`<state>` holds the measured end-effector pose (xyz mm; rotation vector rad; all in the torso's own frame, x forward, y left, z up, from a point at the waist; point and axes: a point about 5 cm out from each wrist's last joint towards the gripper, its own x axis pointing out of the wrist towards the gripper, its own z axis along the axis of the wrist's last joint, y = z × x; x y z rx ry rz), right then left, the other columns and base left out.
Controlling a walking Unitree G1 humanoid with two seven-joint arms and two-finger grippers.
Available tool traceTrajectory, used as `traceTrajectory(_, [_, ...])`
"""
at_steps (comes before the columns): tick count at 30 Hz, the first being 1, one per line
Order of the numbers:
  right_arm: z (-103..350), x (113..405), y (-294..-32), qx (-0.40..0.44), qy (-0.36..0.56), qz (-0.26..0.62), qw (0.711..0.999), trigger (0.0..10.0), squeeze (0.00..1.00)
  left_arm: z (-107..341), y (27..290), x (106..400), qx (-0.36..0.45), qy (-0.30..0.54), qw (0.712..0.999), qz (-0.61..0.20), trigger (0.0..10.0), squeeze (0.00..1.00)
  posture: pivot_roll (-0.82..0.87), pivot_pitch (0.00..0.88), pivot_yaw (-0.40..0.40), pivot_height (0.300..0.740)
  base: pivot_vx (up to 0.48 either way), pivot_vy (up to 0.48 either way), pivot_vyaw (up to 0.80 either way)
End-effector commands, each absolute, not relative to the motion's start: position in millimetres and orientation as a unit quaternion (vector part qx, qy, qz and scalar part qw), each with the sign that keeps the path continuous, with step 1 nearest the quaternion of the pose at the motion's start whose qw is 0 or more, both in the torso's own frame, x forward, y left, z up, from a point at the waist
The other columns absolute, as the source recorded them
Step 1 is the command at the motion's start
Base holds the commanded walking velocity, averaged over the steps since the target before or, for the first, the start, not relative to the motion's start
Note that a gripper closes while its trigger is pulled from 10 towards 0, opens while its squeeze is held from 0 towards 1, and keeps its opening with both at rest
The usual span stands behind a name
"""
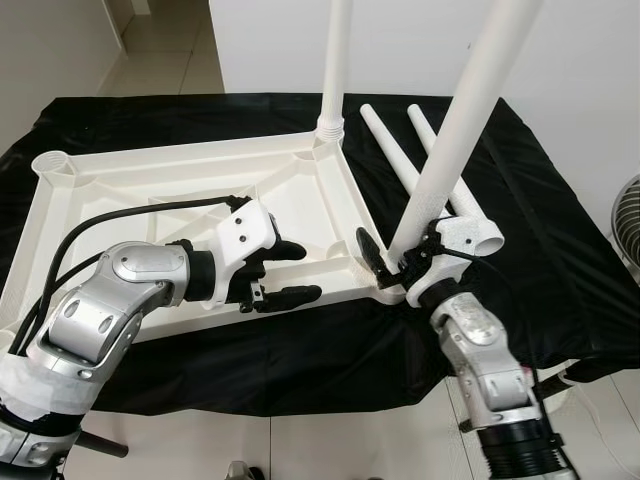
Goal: Building children table
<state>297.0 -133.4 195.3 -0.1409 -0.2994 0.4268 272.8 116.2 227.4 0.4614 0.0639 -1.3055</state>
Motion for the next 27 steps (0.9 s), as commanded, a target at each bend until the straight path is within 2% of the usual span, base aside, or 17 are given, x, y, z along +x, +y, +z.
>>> traceTrajectory(1, [197, 296, -131, -0.067, -0.142, 0.234, 0.959, 10.0, 0.00, 228, 118, 274, 0.216, 0.028, 0.772, -0.597, 10.0, 0.00, -0.01, 0.129, 0.034, 0.740, 0.000, 0.000, 0.00])
traceTrajectory(16, [212, 302, -149, -0.106, -0.117, 0.327, 0.932, 10.0, 0.00, 228, 119, 275, 0.221, 0.030, 0.770, -0.598, 10.0, 0.00, -0.01, 0.132, 0.039, 0.740, 0.000, 0.000, 0.00])
traceTrajectory(17, [213, 302, -149, -0.107, -0.113, 0.335, 0.929, 9.5, 0.00, 228, 119, 275, 0.221, 0.030, 0.770, -0.598, 10.0, 0.00, -0.01, 0.132, 0.039, 0.740, 0.000, 0.000, 0.00])
traceTrajectory(18, [213, 303, -150, -0.111, -0.111, 0.341, 0.927, 6.3, 0.00, 228, 119, 275, 0.222, 0.030, 0.770, -0.598, 10.0, 0.00, -0.01, 0.132, 0.039, 0.740, 0.000, 0.000, 0.00])
traceTrajectory(20, [214, 303, -150, -0.114, -0.109, 0.345, 0.925, 6.3, 0.00, 228, 119, 275, 0.222, 0.030, 0.770, -0.598, 10.0, 0.00, -0.01, 0.132, 0.039, 0.740, 0.000, 0.000, 0.00])
traceTrajectory(21, [213, 305, -151, -0.109, -0.096, 0.363, 0.920, 2.3, 0.00, 228, 119, 274, 0.221, 0.031, 0.770, -0.598, 10.0, 0.00, -0.01, 0.137, 0.041, 0.740, 0.000, 0.000, 0.00])
traceTrajectory(23, [212, 306, -151, -0.105, -0.090, 0.370, 0.919, 2.3, 0.00, 228, 119, 274, 0.221, 0.031, 0.770, -0.598, 10.0, 0.00, -0.01, 0.137, 0.041, 0.740, 0.000, 0.000, 0.00])
traceTrajectory(24, [211, 307, -152, -0.106, -0.084, 0.373, 0.918, 1.1, 0.00, 229, 119, 274, 0.220, 0.030, 0.769, -0.599, 10.0, 0.00, -0.01, 0.137, 0.041, 0.740, 0.000, 0.000, 0.00])
traceTrajectory(25, [211, 307, -152, -0.106, -0.084, 0.373, 0.918, 1.1, 0.00, 229, 119, 274, 0.220, 0.030, 0.769, -0.599, 10.0, 0.00, -0.01, 0.137, 0.041, 0.740, 0.000, 0.000, 0.00])
traceTrajectory(26, [207, 308, -154, -0.107, -0.068, 0.383, 0.915, 1.7, 0.00, 231, 119, 274, 0.218, 0.027, 0.770, -0.599, 10.0, 0.00, -0.01, 0.138, 0.041, 0.740, 0.000, 0.000, 0.00])
traceTrajectory(27, [207, 308, -154, -0.107, -0.068, 0.383, 0.915, 1.7, 0.00, 231, 119, 274, 0.218, 0.027, 0.770, -0.599, 10.0, 0.00, -0.01, 0.138, 0.041, 0.740, 0.000, 0.000, 0.00])
